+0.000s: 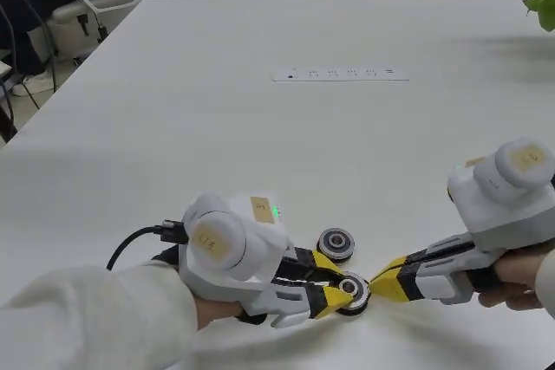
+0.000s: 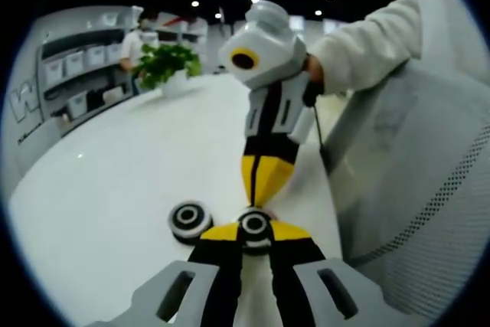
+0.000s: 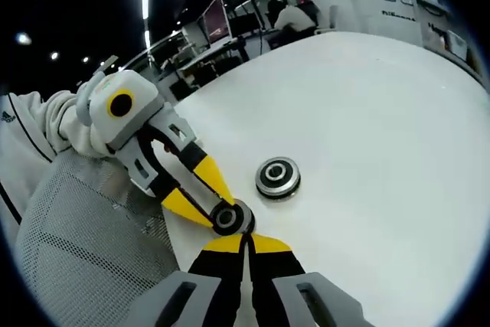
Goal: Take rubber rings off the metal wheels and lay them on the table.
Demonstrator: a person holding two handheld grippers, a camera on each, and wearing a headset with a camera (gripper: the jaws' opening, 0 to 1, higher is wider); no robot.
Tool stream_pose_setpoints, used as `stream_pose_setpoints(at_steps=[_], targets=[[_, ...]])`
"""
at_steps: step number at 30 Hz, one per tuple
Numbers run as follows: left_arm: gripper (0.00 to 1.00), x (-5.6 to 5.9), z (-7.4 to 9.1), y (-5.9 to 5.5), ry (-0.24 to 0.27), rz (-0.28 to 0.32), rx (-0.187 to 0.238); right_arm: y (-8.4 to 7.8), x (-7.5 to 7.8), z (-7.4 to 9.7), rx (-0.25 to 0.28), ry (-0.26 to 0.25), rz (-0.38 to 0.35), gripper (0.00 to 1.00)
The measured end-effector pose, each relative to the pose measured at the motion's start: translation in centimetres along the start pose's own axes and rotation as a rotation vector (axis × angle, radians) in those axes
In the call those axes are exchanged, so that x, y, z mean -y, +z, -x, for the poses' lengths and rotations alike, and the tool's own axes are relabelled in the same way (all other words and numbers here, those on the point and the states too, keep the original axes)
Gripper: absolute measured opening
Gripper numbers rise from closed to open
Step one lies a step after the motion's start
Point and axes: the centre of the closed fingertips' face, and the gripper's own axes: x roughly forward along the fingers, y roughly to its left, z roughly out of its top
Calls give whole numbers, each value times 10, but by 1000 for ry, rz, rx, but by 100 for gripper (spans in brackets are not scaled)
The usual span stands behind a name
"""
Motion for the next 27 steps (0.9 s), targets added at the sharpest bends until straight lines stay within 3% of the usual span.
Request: stream_pose_setpoints(at_steps=[5,6,11,18,27], targets=[[13,-1,1,0,4,1,0,5,-1,1,20,-14,56,0],[13,-2,1,-1,5,1,-1,4,-2,1,16,-11,23,0],[13,-2,1,0,6,3,1,3,1,1,-3,-22,8,0],[13,0,0,1,0,1,5,4,-3,5,16,26,-158,0],[13,1,0,1,-5,-21,0,5,-7,4,23,47,-245,0]])
